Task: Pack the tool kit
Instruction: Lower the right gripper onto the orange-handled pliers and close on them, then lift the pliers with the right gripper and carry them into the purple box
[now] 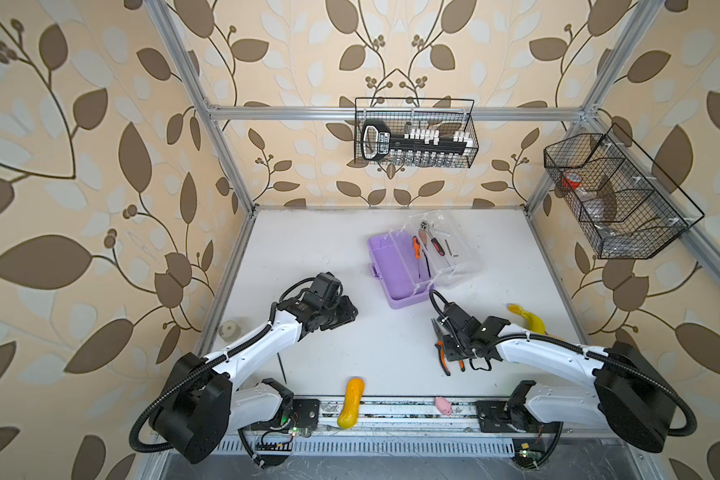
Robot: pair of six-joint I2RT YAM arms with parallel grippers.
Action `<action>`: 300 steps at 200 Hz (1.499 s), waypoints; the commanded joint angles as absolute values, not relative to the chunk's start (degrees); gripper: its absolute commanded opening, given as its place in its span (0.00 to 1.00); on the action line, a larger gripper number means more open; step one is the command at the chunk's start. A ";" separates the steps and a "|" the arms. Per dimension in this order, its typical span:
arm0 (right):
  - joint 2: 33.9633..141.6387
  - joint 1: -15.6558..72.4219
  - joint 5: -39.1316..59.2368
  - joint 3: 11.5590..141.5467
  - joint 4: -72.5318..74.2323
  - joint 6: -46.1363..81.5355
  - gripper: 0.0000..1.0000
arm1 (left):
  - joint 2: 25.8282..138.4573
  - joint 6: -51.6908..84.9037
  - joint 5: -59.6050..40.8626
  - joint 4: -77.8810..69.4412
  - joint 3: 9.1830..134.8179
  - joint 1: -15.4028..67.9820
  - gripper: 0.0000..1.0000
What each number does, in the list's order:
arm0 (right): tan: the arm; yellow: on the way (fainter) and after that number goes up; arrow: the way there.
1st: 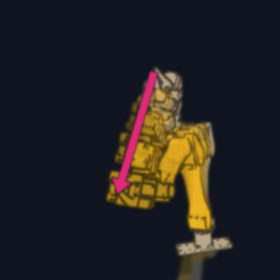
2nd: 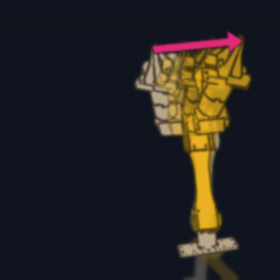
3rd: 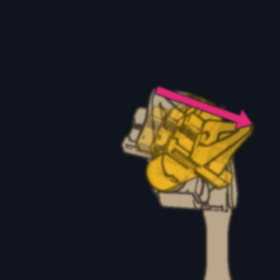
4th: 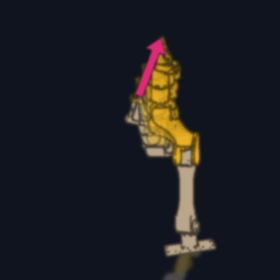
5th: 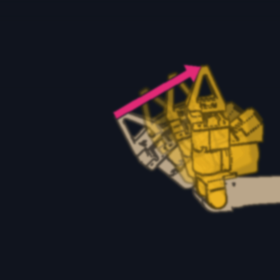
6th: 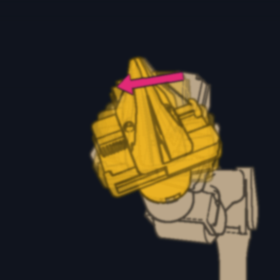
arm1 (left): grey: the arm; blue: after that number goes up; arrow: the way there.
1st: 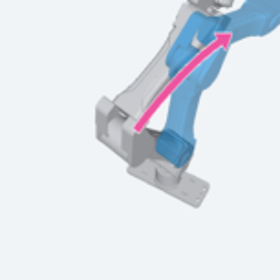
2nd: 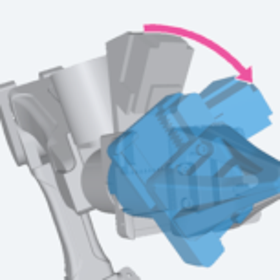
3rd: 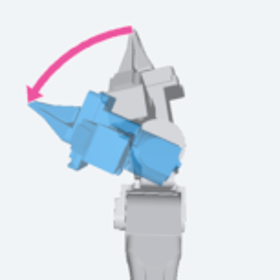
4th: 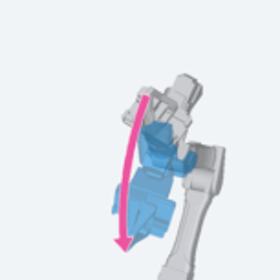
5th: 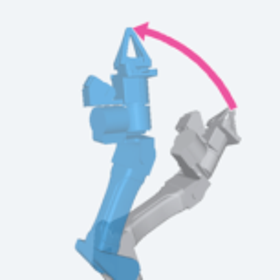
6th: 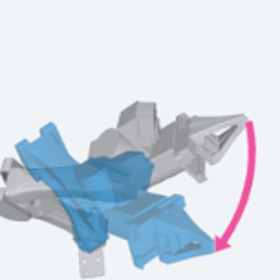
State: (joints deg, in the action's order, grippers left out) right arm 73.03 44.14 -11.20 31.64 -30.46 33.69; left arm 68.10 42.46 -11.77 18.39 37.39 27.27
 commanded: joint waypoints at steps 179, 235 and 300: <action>70.25 44.12 -4.39 59.71 -29.41 18.43 0.04 | 63.02 40.51 -13.51 15.13 43.86 35.66 0.49; 77.64 39.15 -3.43 67.65 -27.96 16.79 0.03 | 60.19 40.53 -16.43 10.88 45.67 35.90 0.63; 95.87 39.70 -14.39 81.53 -29.39 14.14 0.00 | 61.22 39.93 -14.42 10.81 46.32 35.88 0.65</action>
